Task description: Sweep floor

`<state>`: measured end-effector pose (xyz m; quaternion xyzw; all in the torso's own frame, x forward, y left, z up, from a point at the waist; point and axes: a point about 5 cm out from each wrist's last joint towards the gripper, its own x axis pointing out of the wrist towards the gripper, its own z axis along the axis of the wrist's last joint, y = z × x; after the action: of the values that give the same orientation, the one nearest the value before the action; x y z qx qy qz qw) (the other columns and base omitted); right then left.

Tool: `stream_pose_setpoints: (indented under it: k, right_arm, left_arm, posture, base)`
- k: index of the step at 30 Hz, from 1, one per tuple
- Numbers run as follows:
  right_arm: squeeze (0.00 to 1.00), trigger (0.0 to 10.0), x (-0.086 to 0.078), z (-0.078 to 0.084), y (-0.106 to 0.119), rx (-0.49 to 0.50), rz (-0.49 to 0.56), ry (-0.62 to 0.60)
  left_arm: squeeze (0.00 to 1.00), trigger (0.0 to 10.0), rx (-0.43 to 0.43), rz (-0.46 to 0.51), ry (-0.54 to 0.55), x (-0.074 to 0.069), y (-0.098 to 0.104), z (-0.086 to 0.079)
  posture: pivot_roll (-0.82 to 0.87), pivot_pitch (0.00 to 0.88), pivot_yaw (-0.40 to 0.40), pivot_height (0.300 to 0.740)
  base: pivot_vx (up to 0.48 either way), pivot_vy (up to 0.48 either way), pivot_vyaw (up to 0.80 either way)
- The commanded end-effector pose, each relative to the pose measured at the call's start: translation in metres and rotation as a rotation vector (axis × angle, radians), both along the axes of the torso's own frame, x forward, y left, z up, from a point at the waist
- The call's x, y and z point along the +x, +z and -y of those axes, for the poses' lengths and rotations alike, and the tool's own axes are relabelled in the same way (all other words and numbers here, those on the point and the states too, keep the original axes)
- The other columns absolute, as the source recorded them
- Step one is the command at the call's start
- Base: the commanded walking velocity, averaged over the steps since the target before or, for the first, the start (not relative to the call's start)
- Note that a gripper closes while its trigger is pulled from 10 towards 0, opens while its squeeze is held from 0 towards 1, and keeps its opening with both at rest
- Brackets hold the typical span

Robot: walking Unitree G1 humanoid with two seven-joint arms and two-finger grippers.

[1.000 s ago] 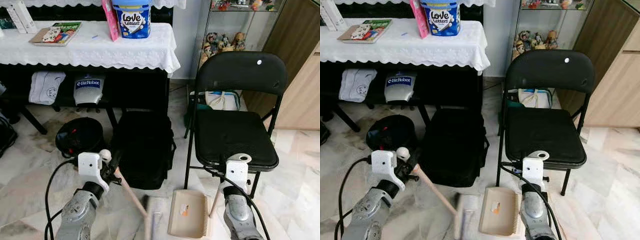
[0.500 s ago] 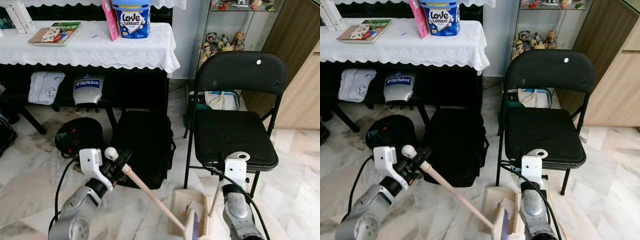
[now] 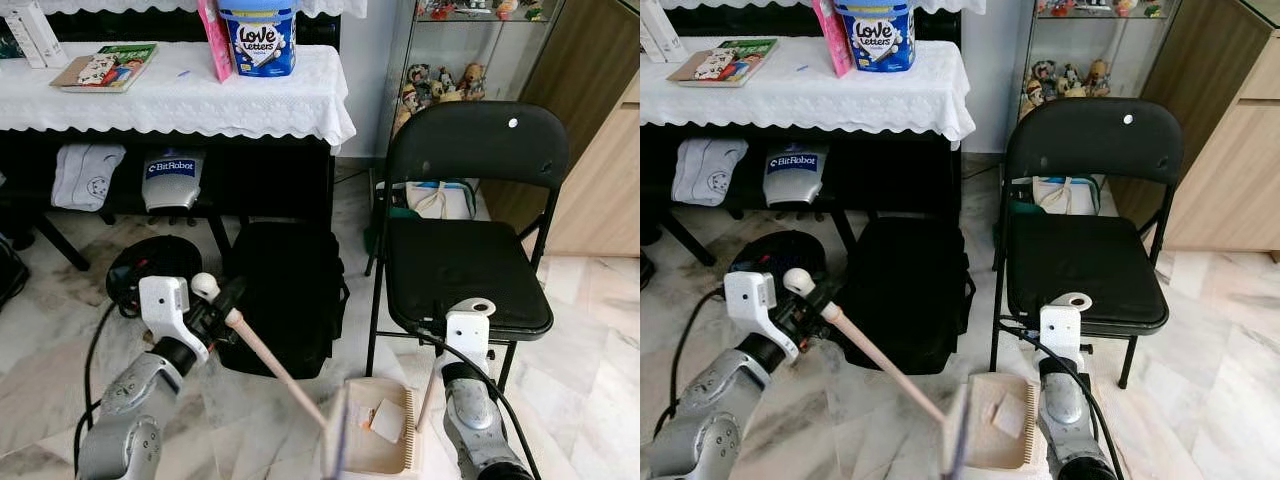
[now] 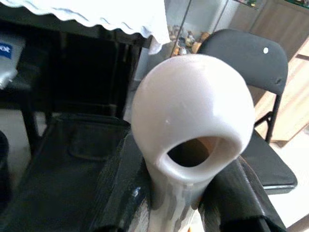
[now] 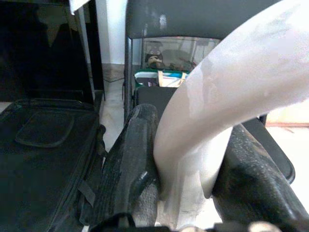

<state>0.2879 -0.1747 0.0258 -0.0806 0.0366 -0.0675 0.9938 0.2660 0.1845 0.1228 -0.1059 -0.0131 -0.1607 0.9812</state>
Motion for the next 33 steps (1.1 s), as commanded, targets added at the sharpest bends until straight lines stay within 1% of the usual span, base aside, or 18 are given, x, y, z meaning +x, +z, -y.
stream_pose_setpoints:
  k: [1, 4, 6, 9, 11, 12, 14, 19, 20, 22, 24, 25, 28, 33]
  right_arm:
    - [0.0, 10.0, 0.0, -0.003, -0.001, 0.007, -0.012, 0.012]
    - [0.0, 10.0, 0.006, -0.005, 0.005, 0.018, 0.015, 0.031]
    - [0.0, 10.0, 0.008, -0.006, 0.008, 0.015, 0.022, 0.04]
    - [0.0, 10.0, 0.012, -0.005, 0.014, 0.041, 0.055, 0.033]
    - [0.0, 10.0, 0.013, -0.005, 0.017, 0.061, 0.07, 0.028]
    - [0.0, 10.0, 0.015, -0.005, 0.02, 0.066, 0.086, 0.033]
    - [0.0, 10.0, 0.015, -0.005, 0.021, 0.065, 0.089, 0.035]
    - [0.0, 10.0, 0.01, -0.003, 0.02, 0.074, 0.106, 0.046]
    - [0.0, 10.0, 0.009, -0.001, 0.02, 0.075, 0.108, 0.047]
    - [0.0, 10.0, 0.008, 0.0, 0.02, 0.076, 0.11, 0.046]
    - [0.0, 10.0, 0.007, 0.001, 0.022, 0.082, 0.122, 0.045]
    - [0.0, 10.0, 0.007, 0.002, 0.022, 0.083, 0.124, 0.045]
    - [0.0, 10.0, 0.008, 0.002, 0.023, 0.086, 0.126, 0.049]
    - [0.0, 10.0, 0.01, 0.004, 0.03, 0.09, 0.154, 0.05]
  left_arm:
    - [0.0, 10.0, -0.002, 0.044, 0.014, 0.001, 0.007, 0.0]
    - [0.0, 10.0, 0.031, 0.043, 0.049, 0.003, 0.0, -0.002]
    - [0.0, 10.0, 0.037, 0.034, 0.046, 0.004, -0.004, 0.001]
    - [0.0, 10.0, 0.056, 0.014, 0.039, 0.006, -0.015, 0.011]
    - [0.0, 10.0, 0.061, 0.012, 0.049, 0.007, -0.018, 0.013]
    - [0.0, 10.0, 0.07, 0.013, 0.084, 0.01, -0.021, 0.013]
    - [0.0, 10.0, 0.073, 0.013, 0.092, 0.011, -0.021, 0.013]
    - [0.0, 10.0, 0.143, 0.065, 0.162, 0.012, -0.022, 0.006]
    - [0.0, 10.0, 0.156, 0.079, 0.19, 0.013, -0.02, 0.002]
    - [0.0, 10.0, 0.169, 0.09, 0.205, 0.014, -0.019, -0.001]
    - [0.0, 10.0, 0.201, 0.121, 0.275, 0.015, -0.013, -0.011]
    - [0.0, 10.0, 0.211, 0.127, 0.288, 0.016, -0.012, -0.013]
    - [0.0, 10.0, 0.218, 0.14, 0.3, 0.017, -0.012, -0.014]
    - [0.0, 10.0, 0.215, 0.153, 0.301, 0.018, -0.013, -0.009]
  posture:
    - [0.05, 0.032, 0.01, 0.74]
    - [0.05, 0.009, 0.007, 0.74]
    - [0.05, 0.006, 0.006, 0.74]
    - [0.04, 0.0, 0.004, 0.74]
    - [0.03, 0.0, 0.003, 0.74]
    - [0.02, 0.0, 0.002, 0.74]
    - [0.02, 0.0, 0.002, 0.74]
    - [0.02, 0.0, -0.002, 0.74]
    - [0.02, 0.0, -0.004, 0.74]
    - [0.02, 0.0, -0.005, 0.74]
    - [0.01, 0.0, -0.006, 0.74]
    - [0.01, 0.0, -0.006, 0.74]
    - [0.01, 0.0, -0.008, 0.74]
    - [0.01, 0.0, -0.011, 0.74]
  base:
    - [0.0, 0.0, 0.0]
    - [0.0, 0.0, 0.0]
    - [0.0, 0.0, 0.0]
    - [0.0, 0.0, 0.0]
    - [0.0, 0.0, 0.0]
    - [0.0, 0.0, 0.0]
    - [0.0, 0.0, 0.0]
    - [0.0, 0.0, 0.0]
    - [0.0, 0.0, 0.0]
    - [0.0, 0.0, 0.0]
    - [0.0, 0.0, 0.0]
    - [0.0, 0.0, 0.0]
    - [0.0, 0.0, 0.0]
    - [0.0, 0.0, 0.0]
